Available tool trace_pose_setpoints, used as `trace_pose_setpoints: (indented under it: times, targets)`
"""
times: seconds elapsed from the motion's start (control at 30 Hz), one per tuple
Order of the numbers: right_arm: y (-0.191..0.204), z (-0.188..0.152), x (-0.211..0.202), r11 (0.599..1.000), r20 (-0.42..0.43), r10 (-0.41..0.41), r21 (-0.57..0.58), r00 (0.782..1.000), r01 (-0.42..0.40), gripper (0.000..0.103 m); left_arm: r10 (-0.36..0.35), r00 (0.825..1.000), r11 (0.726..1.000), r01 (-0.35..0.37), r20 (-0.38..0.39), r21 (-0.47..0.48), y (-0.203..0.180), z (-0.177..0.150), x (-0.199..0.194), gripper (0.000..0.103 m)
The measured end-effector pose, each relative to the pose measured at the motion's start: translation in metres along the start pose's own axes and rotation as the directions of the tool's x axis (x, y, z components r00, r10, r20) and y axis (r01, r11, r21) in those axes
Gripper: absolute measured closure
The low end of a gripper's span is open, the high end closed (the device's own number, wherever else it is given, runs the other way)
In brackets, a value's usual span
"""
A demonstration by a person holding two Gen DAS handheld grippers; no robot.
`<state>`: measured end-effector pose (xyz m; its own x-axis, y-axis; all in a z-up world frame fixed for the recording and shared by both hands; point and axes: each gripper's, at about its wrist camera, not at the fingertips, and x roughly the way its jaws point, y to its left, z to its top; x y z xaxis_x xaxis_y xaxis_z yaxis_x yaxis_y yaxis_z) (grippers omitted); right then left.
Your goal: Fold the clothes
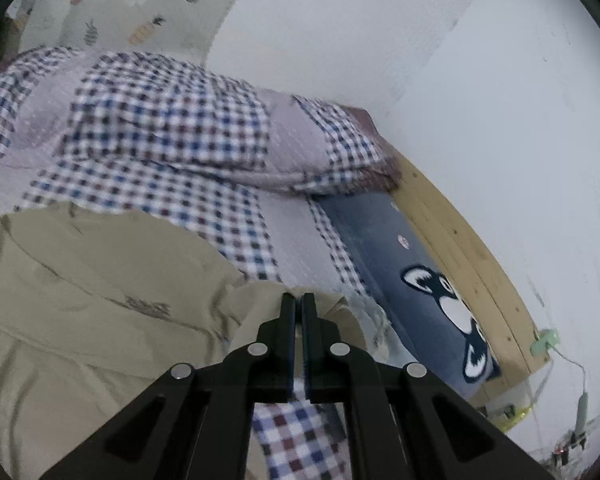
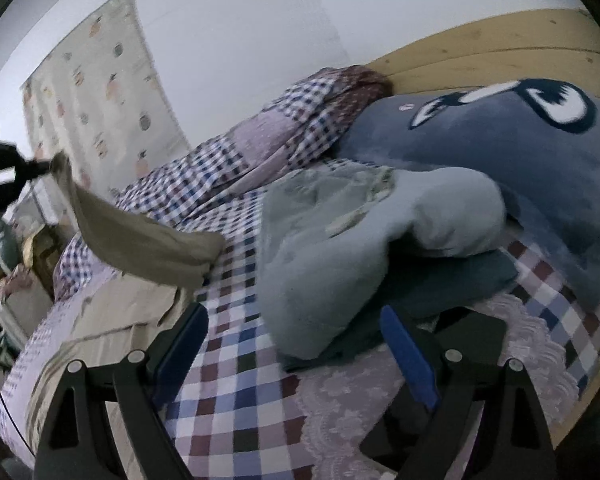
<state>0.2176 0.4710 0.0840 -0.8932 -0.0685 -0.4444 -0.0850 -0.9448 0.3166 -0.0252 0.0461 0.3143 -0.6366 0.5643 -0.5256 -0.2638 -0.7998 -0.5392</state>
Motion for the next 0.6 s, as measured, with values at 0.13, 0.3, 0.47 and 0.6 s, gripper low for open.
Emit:
trace_pose_setpoints:
  times: [0.13, 0.3, 0.47, 0.6]
  targets:
    - [0.030, -0.005, 0.011, 0.994, -0.030, 0.049, -0.098, 0.998, -0.051, 0.012, 0.042, 0.998, 0.999, -0.041, 0.039, -0.017, 0.031, 0.019, -0.013, 0.102]
    - [0.071, -0.008, 0.040, 0.969, -0.113, 0.115, -0.204, 0.987, -0.137, 0.012, 0.093, 0.992, 0.995, -0.089, 0.080, -0.049, 0.074, 0.041, -0.030, 0.102]
    - [0.114, -0.004, 0.074, 0.931, -0.167, 0.169, -0.297, 0.971, -0.213, 0.012, 0.124, 0.987, 0.988, -0.114, 0.104, -0.100, 0.121, 0.056, -0.042, 0.102]
    - [0.149, 0.004, 0.116, 0.891, -0.192, 0.184, -0.382, 0.964, -0.246, 0.012, 0.113, 0.986, 0.985, -0.096, 0.122, -0.143, 0.155, 0.063, -0.050, 0.102]
